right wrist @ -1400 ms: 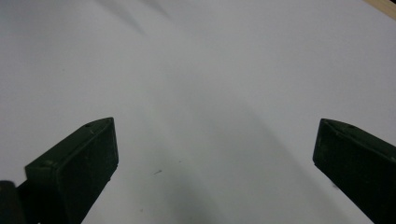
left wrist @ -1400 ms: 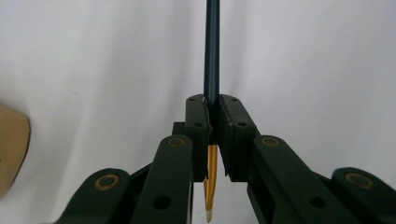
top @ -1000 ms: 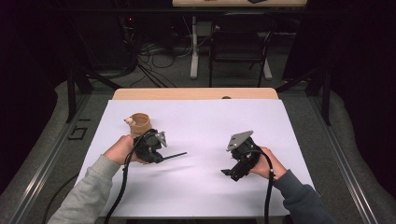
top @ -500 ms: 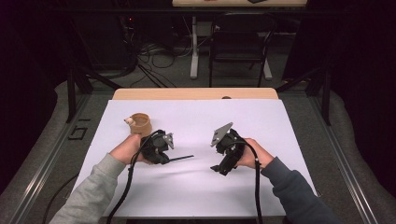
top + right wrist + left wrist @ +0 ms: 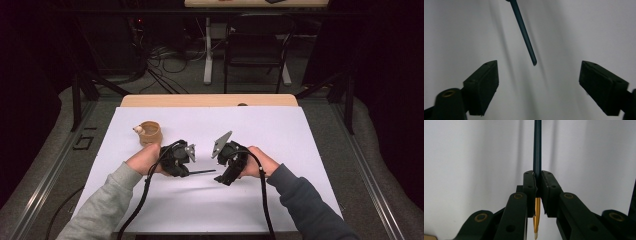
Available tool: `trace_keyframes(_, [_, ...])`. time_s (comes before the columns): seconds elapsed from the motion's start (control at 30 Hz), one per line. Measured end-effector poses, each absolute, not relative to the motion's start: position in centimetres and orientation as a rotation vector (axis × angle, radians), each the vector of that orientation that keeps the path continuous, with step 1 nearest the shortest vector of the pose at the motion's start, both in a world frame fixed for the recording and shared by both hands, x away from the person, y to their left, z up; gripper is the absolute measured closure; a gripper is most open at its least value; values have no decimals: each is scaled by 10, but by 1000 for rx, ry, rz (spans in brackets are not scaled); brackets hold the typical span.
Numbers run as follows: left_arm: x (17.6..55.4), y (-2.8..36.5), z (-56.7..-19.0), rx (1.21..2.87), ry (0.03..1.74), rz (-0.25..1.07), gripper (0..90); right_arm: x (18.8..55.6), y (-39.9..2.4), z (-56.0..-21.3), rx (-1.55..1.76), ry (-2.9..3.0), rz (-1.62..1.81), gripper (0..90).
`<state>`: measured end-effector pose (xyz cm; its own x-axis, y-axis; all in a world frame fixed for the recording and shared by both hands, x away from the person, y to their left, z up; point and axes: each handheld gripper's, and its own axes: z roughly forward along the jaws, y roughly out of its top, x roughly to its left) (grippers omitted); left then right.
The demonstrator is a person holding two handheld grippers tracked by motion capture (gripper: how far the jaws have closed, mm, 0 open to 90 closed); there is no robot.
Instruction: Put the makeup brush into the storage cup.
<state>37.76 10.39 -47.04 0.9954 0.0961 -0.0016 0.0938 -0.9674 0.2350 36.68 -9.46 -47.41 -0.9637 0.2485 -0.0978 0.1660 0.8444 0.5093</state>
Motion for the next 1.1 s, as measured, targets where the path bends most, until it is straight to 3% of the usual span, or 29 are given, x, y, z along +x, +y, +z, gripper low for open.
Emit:
trace_keyframes(0.13, [377,101,-471,2895,137,18,829,368,-88,-475,331,2859,768,294])
trace_keyframes(0.3, [376,98,-470,2893,117,18,829,371,-81,-480,338,2888,804,522])
trace_keyframes(0.47, [375,97,-470,2893,103,21,829,372,-80,-483,327,2887,848,624])
trace_keyframes(1.1, [370,93,-466,2899,53,65,827,367,-80,-494,242,2939,855,819])
